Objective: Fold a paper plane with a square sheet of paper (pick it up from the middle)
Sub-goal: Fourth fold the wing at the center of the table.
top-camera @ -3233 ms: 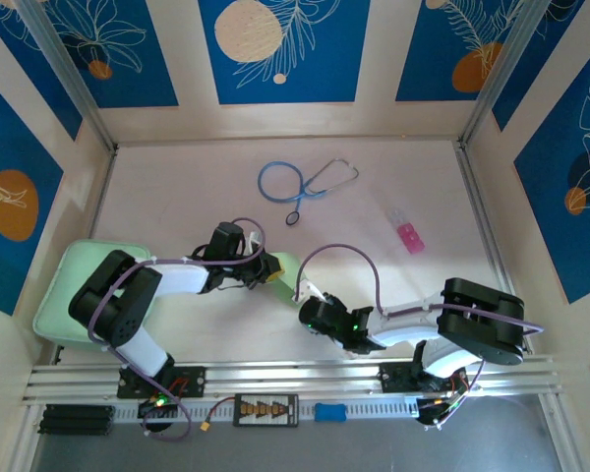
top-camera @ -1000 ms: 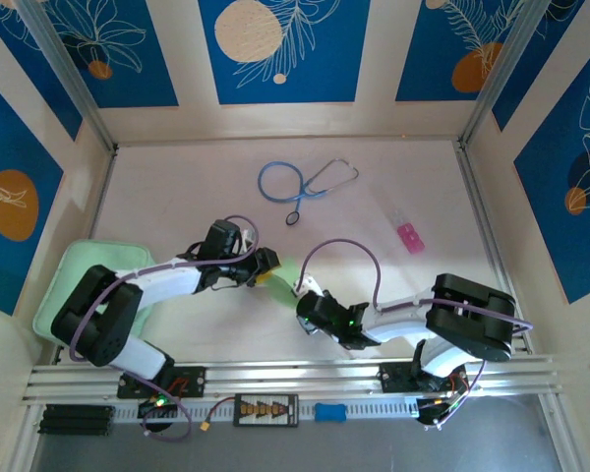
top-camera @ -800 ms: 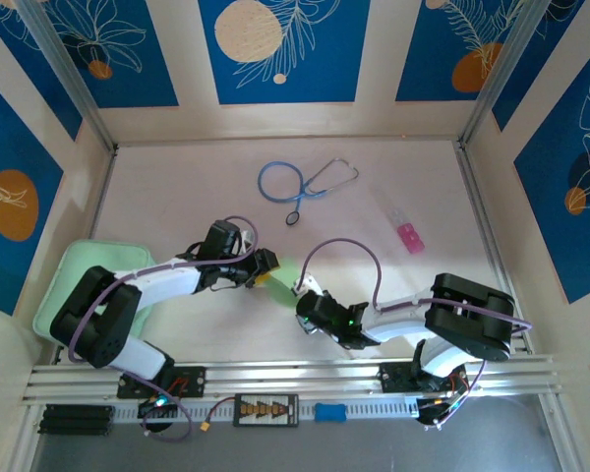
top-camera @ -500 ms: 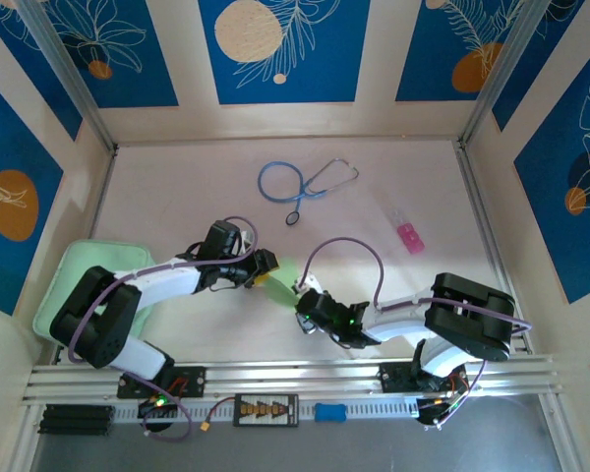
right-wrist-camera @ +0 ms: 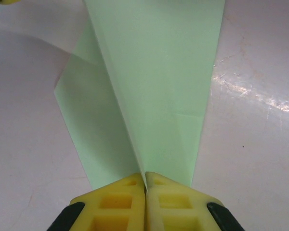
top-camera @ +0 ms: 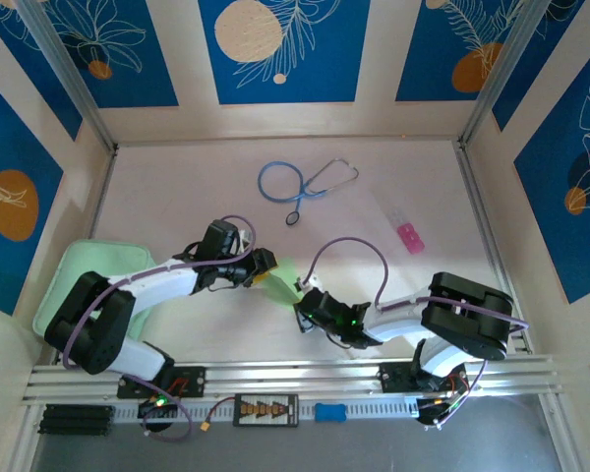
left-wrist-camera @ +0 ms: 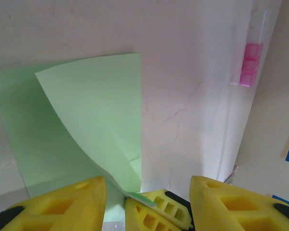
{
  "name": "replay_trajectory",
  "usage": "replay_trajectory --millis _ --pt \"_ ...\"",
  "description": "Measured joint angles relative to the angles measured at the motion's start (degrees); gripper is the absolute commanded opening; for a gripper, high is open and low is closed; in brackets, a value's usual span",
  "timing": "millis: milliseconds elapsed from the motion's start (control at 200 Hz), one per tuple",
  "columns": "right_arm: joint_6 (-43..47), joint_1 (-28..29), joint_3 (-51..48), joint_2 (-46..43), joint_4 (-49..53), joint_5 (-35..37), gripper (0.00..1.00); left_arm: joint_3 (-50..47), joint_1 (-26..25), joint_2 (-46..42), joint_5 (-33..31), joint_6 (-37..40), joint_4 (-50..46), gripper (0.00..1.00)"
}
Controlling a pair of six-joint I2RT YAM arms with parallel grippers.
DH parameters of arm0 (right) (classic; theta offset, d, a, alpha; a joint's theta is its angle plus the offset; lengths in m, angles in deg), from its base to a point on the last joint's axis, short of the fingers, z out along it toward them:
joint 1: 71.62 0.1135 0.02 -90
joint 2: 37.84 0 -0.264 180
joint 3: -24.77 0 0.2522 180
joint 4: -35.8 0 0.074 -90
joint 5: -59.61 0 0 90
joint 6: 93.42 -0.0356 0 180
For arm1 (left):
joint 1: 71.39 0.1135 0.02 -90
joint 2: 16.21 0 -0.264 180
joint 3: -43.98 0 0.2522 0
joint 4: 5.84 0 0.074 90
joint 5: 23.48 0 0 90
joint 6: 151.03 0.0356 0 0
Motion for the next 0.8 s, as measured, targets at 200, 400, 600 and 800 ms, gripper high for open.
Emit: replay_trajectory --millis 200,400,600,800 --pt "0.0 -0.1 0.0 0.0 -0.3 -0.4 0.1 0.3 0.0 0.8 0.0 0.2 -0.2 0.59" --pt "1.4 -0.2 0.0 0.0 -0.3 -0.7 0.1 0.8 0.0 3.2 0.1 0.2 -0.3 0.62" --pt "4.9 -0.2 0.0 0.0 -0.5 -1.1 0.13 2.0 0.0 6.0 0.3 0.4 -0.8 0.47" --pt "7.5 -0.2 0.9 0.0 1.0 -1.5 0.17 2.0 0.1 6.4 0.3 0.1 -1.0 0.25"
